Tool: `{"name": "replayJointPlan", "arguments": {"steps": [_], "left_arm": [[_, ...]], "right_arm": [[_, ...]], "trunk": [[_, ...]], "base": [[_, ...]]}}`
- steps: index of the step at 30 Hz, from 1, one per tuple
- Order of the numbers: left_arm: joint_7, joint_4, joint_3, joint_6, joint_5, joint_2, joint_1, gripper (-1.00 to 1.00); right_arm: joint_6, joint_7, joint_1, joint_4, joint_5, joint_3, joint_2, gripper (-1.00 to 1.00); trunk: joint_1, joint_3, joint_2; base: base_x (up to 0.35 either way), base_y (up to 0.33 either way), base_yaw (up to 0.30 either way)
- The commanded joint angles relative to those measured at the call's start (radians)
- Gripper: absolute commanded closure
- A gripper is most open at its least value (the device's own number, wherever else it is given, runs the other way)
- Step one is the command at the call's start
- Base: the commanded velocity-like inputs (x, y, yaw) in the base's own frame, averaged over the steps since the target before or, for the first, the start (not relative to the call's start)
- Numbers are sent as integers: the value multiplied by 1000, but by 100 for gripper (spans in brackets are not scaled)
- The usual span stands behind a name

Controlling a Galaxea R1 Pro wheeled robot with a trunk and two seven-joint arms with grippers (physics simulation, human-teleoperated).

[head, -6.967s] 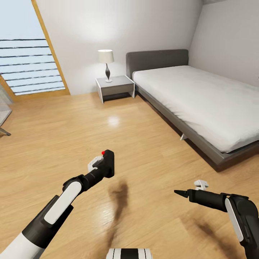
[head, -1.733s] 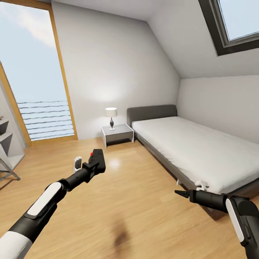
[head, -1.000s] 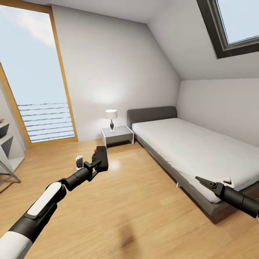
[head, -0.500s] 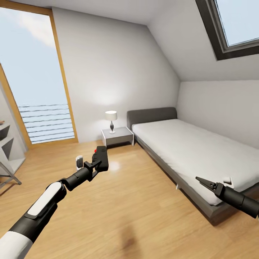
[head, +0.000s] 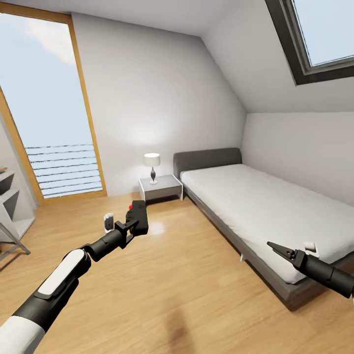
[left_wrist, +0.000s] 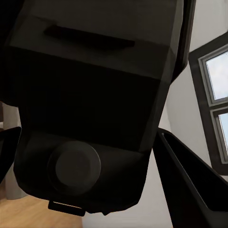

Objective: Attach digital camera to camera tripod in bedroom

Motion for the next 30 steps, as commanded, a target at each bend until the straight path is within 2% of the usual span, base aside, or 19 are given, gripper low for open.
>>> {"name": "replayJointPlan", "arguments": {"steps": [1,30], "left_arm": [[-5,1,-2,1,5,1,-1,100],[-5,5,-2,1,5,2,0,100]], "right_arm": [[4,3,-1,-1,0,-1,0,-100],[4,3,-1,0,-1,0,6,-100]], "trunk": [[-4,2,7],[-115,93,210]], "base": [[0,0,0],[0,0,0]]}}
